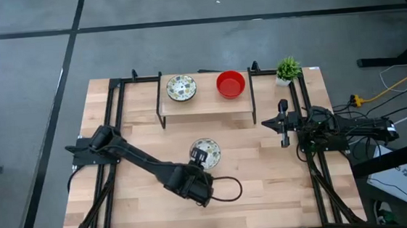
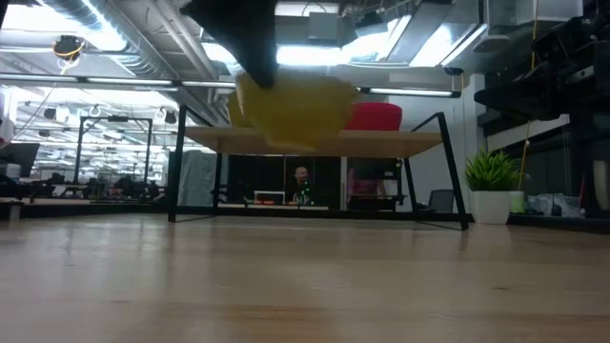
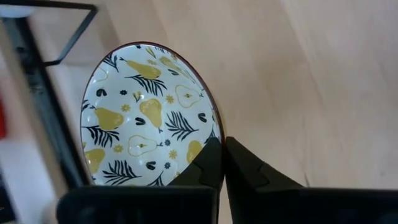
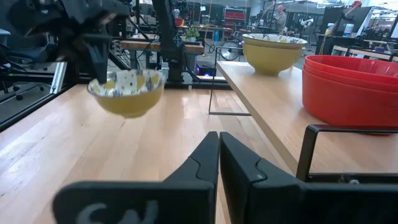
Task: Pick & Place Mini bowls
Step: Stack the white patterned bowl on top of the white patterned bowls on the shelf
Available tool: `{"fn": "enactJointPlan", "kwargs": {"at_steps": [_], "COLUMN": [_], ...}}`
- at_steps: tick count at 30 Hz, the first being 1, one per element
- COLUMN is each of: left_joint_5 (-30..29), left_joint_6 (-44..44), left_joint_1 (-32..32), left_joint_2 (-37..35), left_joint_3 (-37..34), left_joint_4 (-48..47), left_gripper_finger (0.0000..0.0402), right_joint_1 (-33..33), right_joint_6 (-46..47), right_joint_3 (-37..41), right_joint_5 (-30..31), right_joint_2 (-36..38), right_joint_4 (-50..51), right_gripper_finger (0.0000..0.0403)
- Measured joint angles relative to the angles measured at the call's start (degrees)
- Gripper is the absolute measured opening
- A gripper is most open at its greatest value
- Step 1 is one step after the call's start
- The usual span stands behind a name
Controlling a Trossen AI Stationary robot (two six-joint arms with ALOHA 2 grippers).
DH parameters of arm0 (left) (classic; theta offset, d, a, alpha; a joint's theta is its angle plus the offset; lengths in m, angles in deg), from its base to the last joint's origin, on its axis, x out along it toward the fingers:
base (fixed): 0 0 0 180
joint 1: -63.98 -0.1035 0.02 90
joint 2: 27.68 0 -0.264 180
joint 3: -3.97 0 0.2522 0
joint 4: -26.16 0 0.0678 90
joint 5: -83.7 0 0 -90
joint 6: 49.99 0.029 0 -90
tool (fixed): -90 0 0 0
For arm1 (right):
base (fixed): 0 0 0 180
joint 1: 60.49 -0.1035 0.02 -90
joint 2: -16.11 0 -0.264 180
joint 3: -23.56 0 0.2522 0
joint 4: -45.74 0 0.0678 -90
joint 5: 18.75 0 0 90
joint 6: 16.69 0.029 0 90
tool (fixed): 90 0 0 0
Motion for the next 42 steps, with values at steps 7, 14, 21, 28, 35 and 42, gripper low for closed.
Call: {"fn": "enactJointPlan", "kwargs": {"at_steps": [7, 14, 21, 28, 35, 42], "left_joint_5": [-2.4, -5.2, -6.5, -7.4, -10.7, -11.2], "left_joint_6": [-3.7, -8.7, -10.3, -8.7, -6.6, -4.6], "left_joint_1": [1.3, 1.2, 0.7, -1.8, -4.6, -8.2], "left_joint_2": [-1.6, -5.3, -9.2, -13.5, -16.6, -18.2], "left_joint_3": [2.9, 2.9, 2.9, 2.9, 2.9, 2.9], "left_joint_4": [-4.9, -9.1, -11.8, -13.2, -15.1, -15.1], "left_gripper_finger": [0.0002, 0.0002, 0.0002, 0.0002, 0.0002, 0.0002], "right_joint_1": [0.0, 0.0, 0.0, 0.0, 0.0, 0.0], "right_joint_6": [0.0, 0.0, 0.0, 0.0, 0.0, 0.0], "right_joint_3": [0.0, 0.0, 0.0, 0.0, 0.0, 0.0], "right_joint_5": [0.0, 0.0, 0.0, 0.0, 0.0, 0.0], "right_joint_2": [0.0, 0.0, 0.0, 0.0, 0.0, 0.0], "right_joint_4": [0.0, 0.0, 0.0, 0.0, 0.0, 0.0], "right_gripper_finger": [0.0017, 0.0017, 0.0017, 0.0017, 0.0017, 0.0017]}}
